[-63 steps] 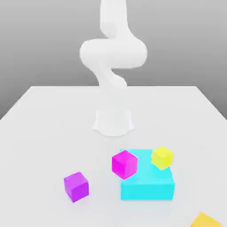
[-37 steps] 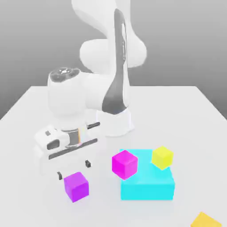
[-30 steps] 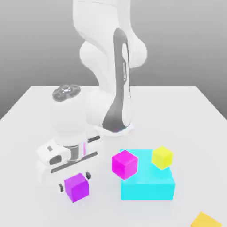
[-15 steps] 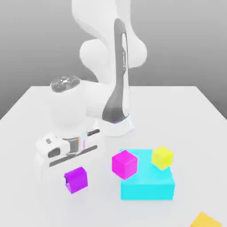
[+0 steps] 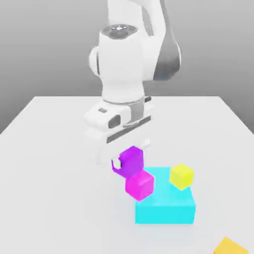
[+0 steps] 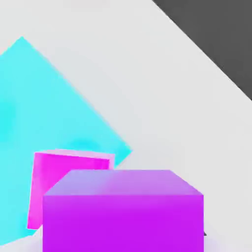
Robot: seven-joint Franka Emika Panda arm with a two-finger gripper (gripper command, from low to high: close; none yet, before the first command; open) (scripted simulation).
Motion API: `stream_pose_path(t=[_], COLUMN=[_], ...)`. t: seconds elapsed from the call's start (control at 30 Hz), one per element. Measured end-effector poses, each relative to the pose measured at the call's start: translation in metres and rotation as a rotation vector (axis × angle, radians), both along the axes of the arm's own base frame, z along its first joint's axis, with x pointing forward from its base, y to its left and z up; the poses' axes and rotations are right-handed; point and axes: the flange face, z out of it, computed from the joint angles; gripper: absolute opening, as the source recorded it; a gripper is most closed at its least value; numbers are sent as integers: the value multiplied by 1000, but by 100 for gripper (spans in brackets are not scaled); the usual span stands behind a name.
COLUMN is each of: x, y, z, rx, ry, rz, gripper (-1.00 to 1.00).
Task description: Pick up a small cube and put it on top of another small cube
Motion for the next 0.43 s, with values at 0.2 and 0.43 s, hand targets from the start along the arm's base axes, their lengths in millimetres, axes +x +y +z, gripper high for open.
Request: stream_pose_path(t=[0.2,0.43], x=[-12,-13], y=[13,13], z=[-46,-64], rx=[-7,-8], ry=[19,19], rz=[0,0], gripper=[-100,100])
